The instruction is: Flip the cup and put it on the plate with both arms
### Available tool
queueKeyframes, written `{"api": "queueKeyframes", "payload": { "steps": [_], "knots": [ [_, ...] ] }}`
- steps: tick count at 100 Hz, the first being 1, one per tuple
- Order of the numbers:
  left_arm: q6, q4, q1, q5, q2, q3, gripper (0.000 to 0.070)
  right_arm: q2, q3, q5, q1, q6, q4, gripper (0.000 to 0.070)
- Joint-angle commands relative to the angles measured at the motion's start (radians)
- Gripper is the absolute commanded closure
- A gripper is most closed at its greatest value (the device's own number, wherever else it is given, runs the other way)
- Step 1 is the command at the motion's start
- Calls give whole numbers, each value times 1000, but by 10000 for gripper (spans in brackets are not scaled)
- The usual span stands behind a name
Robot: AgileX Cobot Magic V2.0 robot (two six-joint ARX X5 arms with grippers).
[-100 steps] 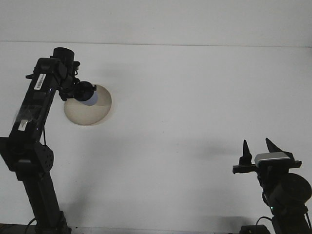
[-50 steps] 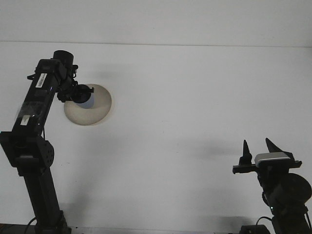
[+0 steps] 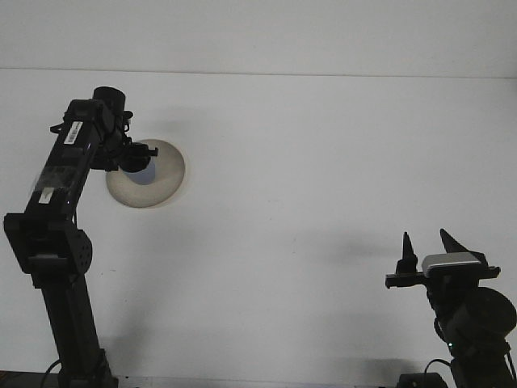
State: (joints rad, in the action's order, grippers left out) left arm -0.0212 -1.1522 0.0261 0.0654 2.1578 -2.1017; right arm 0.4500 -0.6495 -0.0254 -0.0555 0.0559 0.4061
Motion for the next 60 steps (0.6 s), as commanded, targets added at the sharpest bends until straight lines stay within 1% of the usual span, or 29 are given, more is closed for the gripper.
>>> {"api": "queueKeyframes", "payload": {
  "steps": [1,17,40,60],
  "knots": [
    [-10,-3,1,5,21,-27,317,2,-8,1,1,-3,-10,255],
    [-10,-27,1,5,21,-70,316,2,-8,1,1,-3,-10,255],
    [-24,-102,1,5,21,-216,317,2,-8,1,1,-3,-10,255],
    [-28,-106,1,5,-44,-257,318,3,-8,1,1,-3,-9,255]
  ]
}}
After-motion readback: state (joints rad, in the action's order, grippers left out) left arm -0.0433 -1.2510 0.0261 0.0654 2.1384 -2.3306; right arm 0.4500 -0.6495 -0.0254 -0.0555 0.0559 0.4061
